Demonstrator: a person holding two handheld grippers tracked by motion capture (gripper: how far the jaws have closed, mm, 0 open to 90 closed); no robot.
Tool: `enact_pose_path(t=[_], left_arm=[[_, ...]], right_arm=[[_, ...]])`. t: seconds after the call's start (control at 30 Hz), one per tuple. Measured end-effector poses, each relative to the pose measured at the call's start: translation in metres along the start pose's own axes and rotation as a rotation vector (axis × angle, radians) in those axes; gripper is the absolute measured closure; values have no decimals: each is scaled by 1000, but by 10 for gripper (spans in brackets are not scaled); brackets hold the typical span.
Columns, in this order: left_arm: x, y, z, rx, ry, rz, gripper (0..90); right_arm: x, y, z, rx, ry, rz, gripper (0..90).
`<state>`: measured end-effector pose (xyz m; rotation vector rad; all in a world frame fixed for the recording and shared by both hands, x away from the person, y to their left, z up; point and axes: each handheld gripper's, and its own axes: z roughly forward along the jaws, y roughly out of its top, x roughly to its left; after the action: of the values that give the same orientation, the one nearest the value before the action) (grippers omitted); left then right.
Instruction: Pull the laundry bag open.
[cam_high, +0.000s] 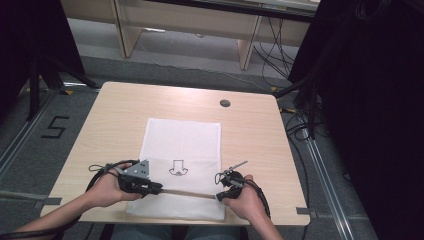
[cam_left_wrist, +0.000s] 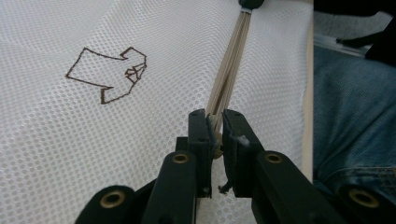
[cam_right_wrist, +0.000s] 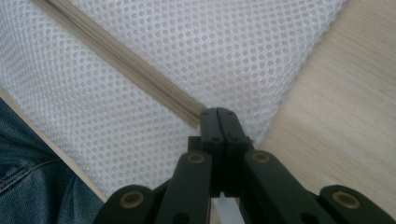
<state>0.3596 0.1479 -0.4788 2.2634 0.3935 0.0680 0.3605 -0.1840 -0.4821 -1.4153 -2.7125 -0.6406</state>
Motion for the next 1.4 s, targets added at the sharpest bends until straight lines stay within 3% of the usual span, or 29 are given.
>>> enact_pose_path(t=[0.07,0.17,0.4,0.67,0.7,0.73,1.1,1.23,1.3,1.33,1.4], left_arm=[[0,-1,0,-8,-6,-17,818],[1,-2,-1,3,2,-5,819],[3,-5,-7,-2,10,-22,818],[3,-5,-6,3,11,-14,818],[3,-5,-7,5,7,4,818],[2,-6,-6,3,9,-20,818],[4,-8,-8,11,8,-7,819],[5,-12,-12,2,15,-36,819],[7,-13,-14,6,10,-10,818],[4,-13,-13,-1,16,-37,818],[4,-13,-13,0,16,-34,818]], right_arm=[[0,0,0,-1,3,-1,900],[-1,0,1,-5,2,-18,900],[0,0,0,1,-3,-2,900],[0,0,0,0,-3,-2,900],[0,0,0,0,-3,-3,900],[0,0,0,2,-3,-3,900],[0,0,0,-1,-3,-5,900],[0,0,0,0,-5,-2,900],[0,0,0,2,-4,-2,900],[0,0,0,2,-2,-4,900],[0,0,0,1,-3,-4,900]])
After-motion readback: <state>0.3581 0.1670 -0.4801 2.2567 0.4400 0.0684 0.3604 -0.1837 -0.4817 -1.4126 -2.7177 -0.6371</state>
